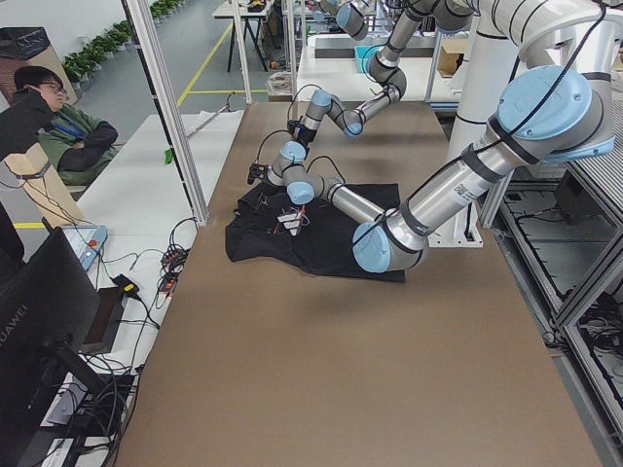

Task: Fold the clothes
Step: 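Release the sleeve and move both grippers toward the shirt's near hem corners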

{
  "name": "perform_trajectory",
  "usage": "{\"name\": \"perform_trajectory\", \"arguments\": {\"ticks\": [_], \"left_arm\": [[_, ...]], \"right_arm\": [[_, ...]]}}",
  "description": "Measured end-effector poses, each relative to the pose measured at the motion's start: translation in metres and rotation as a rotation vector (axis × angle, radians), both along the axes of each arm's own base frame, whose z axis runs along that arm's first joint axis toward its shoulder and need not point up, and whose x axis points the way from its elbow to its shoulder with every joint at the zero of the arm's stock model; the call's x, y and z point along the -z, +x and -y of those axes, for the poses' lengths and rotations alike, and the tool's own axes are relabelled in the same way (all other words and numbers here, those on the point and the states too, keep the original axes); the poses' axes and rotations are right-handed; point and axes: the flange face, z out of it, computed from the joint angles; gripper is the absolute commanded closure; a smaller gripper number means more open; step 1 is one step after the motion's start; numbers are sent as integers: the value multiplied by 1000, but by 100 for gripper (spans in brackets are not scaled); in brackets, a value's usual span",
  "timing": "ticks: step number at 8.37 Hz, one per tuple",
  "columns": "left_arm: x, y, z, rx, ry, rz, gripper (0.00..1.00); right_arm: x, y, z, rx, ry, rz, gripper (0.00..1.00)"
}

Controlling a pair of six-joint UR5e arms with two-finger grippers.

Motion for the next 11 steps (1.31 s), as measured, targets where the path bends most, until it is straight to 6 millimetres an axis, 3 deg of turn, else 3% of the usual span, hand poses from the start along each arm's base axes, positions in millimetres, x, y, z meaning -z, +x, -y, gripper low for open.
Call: {"name": "perform_trajectory", "arguments": {"ticks": [2, 3, 6, 8, 11], "left_arm": [[-19, -35, -17, -34, -30, -68, 0], [-37, -60, -36, -52, -60, -118, 0], [-96, -113, -104, -47, -177, -235, 0], [-148, -121, -168, -71, -219, -314, 0], [-186, -133, -255, -86, -284, -357, 0]], "right_arm": [[5, 3, -11, 8, -65, 63, 6], [4, 9, -22, 18, -113, 101, 6], [-7, 44, -88, 20, -293, 220, 6], [-11, 39, -136, 53, -404, 309, 5], [-35, 30, -199, 130, -477, 448, 6]]}}
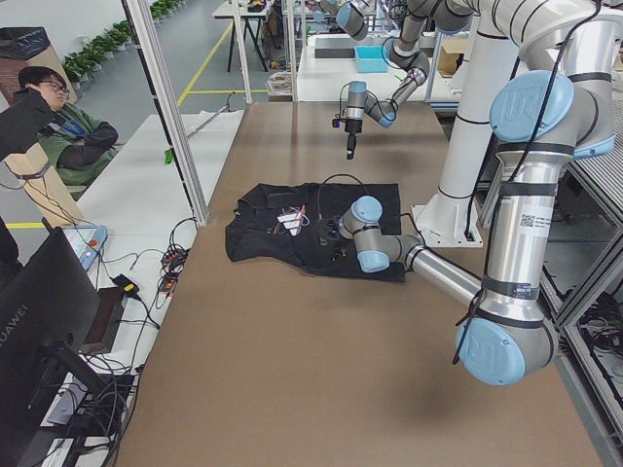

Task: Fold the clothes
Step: 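Release the sleeve and move both grippers toward the shirt's near hem corners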

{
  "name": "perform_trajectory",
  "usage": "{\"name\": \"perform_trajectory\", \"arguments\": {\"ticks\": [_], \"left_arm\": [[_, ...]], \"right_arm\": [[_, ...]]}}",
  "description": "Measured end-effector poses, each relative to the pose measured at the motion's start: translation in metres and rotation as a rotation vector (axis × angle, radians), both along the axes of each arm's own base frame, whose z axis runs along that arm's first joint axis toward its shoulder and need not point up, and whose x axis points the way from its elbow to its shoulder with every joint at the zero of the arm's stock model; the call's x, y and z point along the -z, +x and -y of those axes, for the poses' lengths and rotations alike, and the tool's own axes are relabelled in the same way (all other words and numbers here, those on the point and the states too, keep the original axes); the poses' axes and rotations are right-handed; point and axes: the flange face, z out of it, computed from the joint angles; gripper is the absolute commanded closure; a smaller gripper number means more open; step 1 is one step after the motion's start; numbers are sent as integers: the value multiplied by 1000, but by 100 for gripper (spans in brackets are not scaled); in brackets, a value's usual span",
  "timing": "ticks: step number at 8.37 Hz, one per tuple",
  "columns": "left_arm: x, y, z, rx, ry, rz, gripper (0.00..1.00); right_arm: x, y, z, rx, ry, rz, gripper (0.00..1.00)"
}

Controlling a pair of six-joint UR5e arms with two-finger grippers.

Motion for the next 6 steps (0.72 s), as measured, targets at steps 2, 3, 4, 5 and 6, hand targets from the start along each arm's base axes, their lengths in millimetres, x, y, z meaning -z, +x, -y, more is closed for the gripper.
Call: {"name": "perform_trajectory", "arguments": {"ticks": [2, 3, 4, 5, 6], "left_arm": [[-15, -7, -42, -3, -12, 17, 0], [-18, -10, -50, -1, -18, 21, 0], [-20, -12, -53, 3, -22, 25, 0], [-21, -13, -54, 7, -22, 26, 0], [-22, -13, -54, 11, -22, 28, 0]], "right_arm": [[-15, -18, -38, 83, -3, 21, 6], [-17, -33, -57, 133, -1, 25, 6], [-20, -45, -74, 179, -3, 24, 6], [-24, -53, -87, 212, -8, 18, 6], [-30, -59, -98, 238, -16, 7, 6]]}}
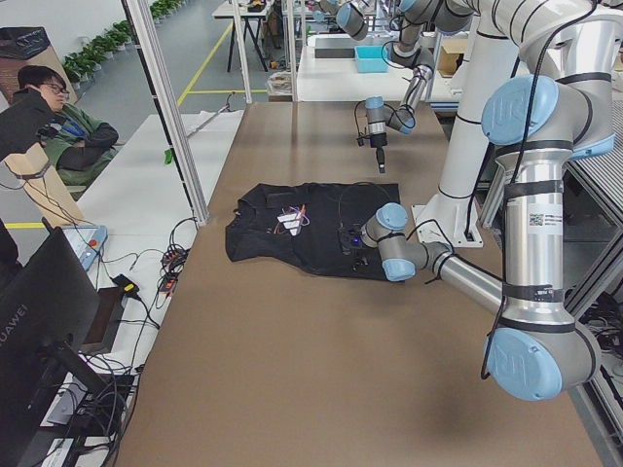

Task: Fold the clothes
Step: 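Release the sleeve and move both grippers toward the shirt's near hem corners, then lower both grippers onto the hem corners nearest the robot and grasp them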

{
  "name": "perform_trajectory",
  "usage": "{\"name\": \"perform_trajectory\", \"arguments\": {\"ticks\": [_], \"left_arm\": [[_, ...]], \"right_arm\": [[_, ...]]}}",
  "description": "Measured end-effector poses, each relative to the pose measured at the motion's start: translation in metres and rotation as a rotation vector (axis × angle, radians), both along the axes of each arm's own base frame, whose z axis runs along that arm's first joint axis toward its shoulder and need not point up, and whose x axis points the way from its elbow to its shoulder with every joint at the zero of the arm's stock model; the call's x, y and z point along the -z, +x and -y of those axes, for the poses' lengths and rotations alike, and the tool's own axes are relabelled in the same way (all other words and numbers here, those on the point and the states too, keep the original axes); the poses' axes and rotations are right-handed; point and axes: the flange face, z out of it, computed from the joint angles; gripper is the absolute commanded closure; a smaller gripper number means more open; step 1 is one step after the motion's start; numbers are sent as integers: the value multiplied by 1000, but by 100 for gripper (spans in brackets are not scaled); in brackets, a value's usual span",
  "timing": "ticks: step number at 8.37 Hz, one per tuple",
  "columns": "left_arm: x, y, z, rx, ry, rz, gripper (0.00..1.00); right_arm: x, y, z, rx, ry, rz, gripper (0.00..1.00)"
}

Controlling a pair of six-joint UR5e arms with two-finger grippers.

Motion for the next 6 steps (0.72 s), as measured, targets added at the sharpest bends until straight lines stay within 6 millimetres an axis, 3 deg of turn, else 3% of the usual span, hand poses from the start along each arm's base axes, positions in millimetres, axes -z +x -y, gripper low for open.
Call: {"name": "perform_trajectory", "arguments": {"ticks": [6], "left_arm": [[-8, -3, -2, 3, -8, 13, 0]], "right_arm": [[-20, -30, -29, 74, -22, -46, 6]]}}
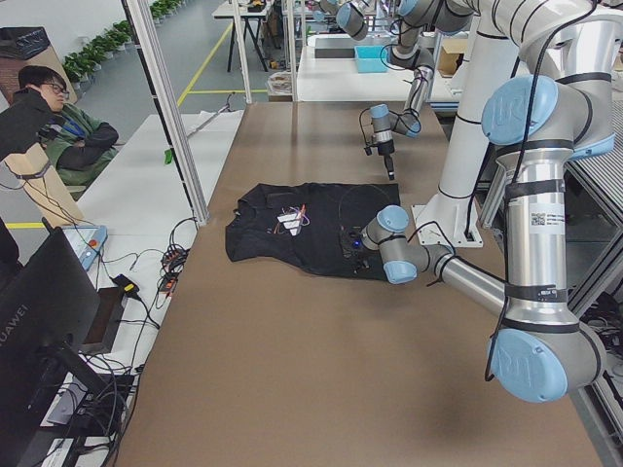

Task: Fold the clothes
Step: 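Lower both grippers onto the hem corners nearest the robot and grasp them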

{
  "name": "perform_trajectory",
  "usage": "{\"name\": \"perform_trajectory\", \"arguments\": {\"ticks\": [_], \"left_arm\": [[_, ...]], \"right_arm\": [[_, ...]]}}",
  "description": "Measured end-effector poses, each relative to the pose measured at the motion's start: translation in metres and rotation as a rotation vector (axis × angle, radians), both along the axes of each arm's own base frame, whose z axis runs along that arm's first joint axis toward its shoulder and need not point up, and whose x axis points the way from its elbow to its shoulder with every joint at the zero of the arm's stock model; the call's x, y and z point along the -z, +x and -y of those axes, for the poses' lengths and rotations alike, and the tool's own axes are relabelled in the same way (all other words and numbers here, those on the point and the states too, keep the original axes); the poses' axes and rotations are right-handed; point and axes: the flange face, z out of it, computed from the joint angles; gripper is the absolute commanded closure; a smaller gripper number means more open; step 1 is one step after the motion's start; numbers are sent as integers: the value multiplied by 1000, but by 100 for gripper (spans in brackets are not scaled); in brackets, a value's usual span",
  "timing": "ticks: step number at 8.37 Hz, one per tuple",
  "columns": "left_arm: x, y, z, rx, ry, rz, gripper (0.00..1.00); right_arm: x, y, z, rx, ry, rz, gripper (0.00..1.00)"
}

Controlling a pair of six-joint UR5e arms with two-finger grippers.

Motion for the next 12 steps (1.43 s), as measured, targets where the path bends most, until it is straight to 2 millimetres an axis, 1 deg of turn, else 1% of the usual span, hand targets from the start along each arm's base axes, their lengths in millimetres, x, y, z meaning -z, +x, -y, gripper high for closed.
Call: {"name": "perform_trajectory", "arguments": {"ticks": [3, 6, 7, 8, 9, 10, 11, 12], "left_arm": [[-1, 0, 0, 0, 0, 2, 0], [-2, 0, -1, -2, 0, 4, 0], [-2, 0, -1, -2, 0, 4, 0], [-2, 0, -1, -2, 1, 3, 0], [-1, 0, -1, -3, 2, 3, 0], [-1, 0, -1, -3, 2, 3, 0], [-1, 0, -1, -4, 3, 3, 0], [-2, 1, -2, -6, 2, 4, 0]], "right_arm": [[-6, -14, -6, 6, 2, -13, 6], [-12, -22, -11, -2, 8, -27, 6], [-14, -25, -13, -2, 11, -31, 15], [-15, -28, -15, -5, 14, -34, 50], [-16, -31, -15, -17, 20, -38, 74], [-17, -34, -16, -35, 28, -43, 90], [-17, -37, -17, -52, 37, -46, 100], [-16, -38, -18, -62, 43, -46, 100]]}}
